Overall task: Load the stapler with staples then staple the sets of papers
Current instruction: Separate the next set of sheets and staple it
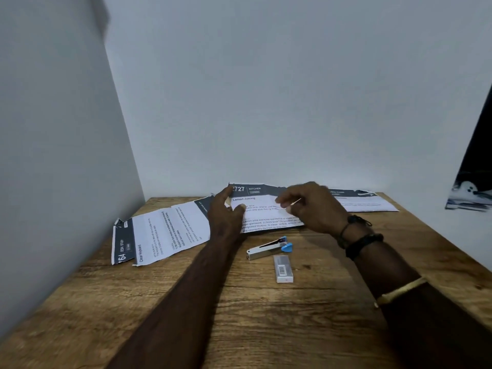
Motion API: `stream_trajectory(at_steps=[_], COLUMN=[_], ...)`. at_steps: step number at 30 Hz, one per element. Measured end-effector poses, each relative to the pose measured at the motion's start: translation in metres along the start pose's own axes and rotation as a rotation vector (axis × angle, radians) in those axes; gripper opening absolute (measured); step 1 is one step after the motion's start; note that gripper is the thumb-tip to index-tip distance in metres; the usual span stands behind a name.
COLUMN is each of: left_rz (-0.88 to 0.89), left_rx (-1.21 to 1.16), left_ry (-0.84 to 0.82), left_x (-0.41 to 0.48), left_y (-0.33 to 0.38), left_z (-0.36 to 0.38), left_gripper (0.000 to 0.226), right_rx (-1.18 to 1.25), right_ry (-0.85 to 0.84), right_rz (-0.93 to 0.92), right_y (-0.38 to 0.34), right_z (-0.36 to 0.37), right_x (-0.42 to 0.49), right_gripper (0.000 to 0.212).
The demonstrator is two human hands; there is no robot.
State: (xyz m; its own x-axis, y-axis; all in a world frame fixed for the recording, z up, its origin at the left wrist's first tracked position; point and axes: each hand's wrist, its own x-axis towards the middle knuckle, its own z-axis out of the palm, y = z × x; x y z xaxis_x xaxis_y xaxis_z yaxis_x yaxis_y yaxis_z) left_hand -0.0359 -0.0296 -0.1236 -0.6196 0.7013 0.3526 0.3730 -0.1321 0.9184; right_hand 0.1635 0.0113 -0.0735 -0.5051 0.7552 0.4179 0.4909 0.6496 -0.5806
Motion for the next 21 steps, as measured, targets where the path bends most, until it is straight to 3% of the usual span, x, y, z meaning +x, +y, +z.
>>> stream_trajectory(at_steps=[2,6,9,12,14,16,19,21], left_rz=[-0.023,-0.137,-0.316,-0.392,-0.403,-0.343,-0.145,-0.077], left_rx=[-0.042,-0.192,-0.502,-0.64,-0.629,-0.463,-0.183,-0.136], left_ry=[0.01,0.014,-0.025,-0.048,-0.048,-0.002,0.085,0.025], left_x=[0.0,0.0,-0.001,-0.003,-0.003,-0.001,0.0,-0.004], left_y=[0.001,0.004,0.011,0.017,0.018,0.018,0.022,0.029], left_z=[0.001,0.003,0.009,0.014,0.014,0.014,0.02,0.03], left_gripper=[0.057,0.056,0.054,0.05,0.051,0.053,0.05,0.055], right_rx=[-0.024,-0.078,0.205,0.405,0.478,0.518,0.56,0.534], right_ry=[0.134,0.056,0.024,0.086,0.18,0.274,0.39,0.474], right_rz=[0.07,0.295,0.478,0.508,0.501,0.487,0.464,0.461], right_y=[0.007,0.024,0.026,0.025,0.023,0.023,0.024,0.028], right_z=[-0.002,0.003,0.009,0.01,0.009,0.006,-0.002,-0.008], right_x=[0.002,-0.001,-0.006,-0.007,-0.008,-0.009,-0.009,-0.008], right_gripper=[0.021,0.016,0.02,0.016,0.01,0.001,0.007,0.011])
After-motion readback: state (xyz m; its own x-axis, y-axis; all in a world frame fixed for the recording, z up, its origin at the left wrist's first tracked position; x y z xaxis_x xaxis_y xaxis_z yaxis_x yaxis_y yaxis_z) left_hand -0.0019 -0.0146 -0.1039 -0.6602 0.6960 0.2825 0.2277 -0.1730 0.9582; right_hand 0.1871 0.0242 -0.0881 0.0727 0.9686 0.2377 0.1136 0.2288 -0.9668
